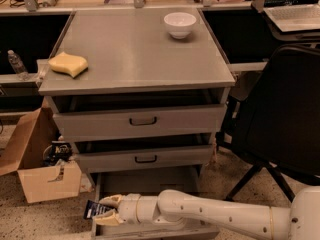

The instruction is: Place rxbar blueberry into bottom drawer

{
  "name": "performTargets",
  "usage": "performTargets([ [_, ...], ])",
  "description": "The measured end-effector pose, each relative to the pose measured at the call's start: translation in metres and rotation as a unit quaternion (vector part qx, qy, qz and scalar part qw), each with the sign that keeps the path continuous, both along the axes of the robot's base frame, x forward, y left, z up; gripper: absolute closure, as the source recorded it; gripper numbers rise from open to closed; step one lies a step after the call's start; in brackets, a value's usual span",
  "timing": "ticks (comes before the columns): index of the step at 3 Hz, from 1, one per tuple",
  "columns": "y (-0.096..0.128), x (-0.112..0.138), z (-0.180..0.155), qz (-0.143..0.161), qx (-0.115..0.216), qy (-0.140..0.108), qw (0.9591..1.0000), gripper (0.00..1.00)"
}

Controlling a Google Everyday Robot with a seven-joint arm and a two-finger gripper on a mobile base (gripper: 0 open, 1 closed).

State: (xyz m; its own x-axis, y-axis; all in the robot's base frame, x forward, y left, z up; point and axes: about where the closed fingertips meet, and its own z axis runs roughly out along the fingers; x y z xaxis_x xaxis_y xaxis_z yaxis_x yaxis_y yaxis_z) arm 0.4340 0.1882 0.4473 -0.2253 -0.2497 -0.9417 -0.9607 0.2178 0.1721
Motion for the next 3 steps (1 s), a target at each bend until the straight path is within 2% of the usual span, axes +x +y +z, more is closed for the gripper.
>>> performTargets([
  [1, 0.001, 0.022, -0.035, -0.029, -0.004, 0.005, 0.9996, 1.00],
  [2, -0.010, 0.073, -0.115, -0.105, 0.000, -0.004, 0.9945, 1.00],
  [3, -0.017, 0.095, -0.166, -0.139, -0.004, 0.011, 0.9903, 1.00],
])
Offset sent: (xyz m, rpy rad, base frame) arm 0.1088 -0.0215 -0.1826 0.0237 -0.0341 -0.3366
